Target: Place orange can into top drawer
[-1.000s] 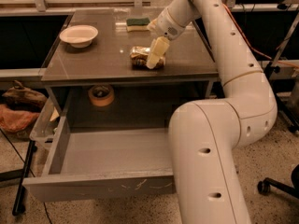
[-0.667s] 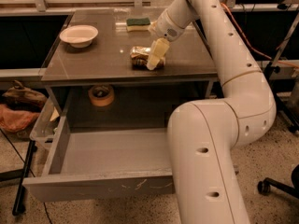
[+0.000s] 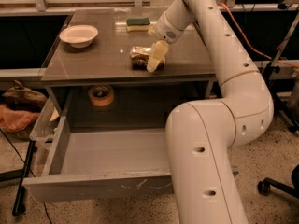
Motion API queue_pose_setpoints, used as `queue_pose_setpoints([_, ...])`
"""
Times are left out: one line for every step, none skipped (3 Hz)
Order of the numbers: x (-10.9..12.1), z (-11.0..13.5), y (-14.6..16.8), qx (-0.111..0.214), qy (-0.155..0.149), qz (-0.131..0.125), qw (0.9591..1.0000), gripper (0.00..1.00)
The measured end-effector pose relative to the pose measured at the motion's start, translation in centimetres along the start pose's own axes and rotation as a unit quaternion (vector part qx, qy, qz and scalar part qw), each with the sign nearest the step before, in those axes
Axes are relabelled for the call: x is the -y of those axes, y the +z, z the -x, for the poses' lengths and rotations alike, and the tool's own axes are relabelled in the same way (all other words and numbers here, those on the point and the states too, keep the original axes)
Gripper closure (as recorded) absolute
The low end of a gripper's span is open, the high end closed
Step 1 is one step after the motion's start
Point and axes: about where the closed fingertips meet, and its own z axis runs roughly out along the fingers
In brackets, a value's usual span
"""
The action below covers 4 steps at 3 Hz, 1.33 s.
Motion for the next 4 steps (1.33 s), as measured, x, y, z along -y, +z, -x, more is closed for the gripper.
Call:
queue_pose_setpoints([0.0, 0.0, 0.0, 0.0, 0.0, 0.0, 1.0, 0.19])
queue_pose_setpoints([0.0, 0.0, 0.0, 0.0, 0.0, 0.0, 1.0, 0.42])
queue_pose_setpoints([0.0, 0.0, 0.0, 0.0, 0.0, 0.0, 1.0, 0.65])
queue_pose_setpoints([0.1, 1.1, -0.1, 0.017, -0.016, -0.004, 0.9997, 0.89])
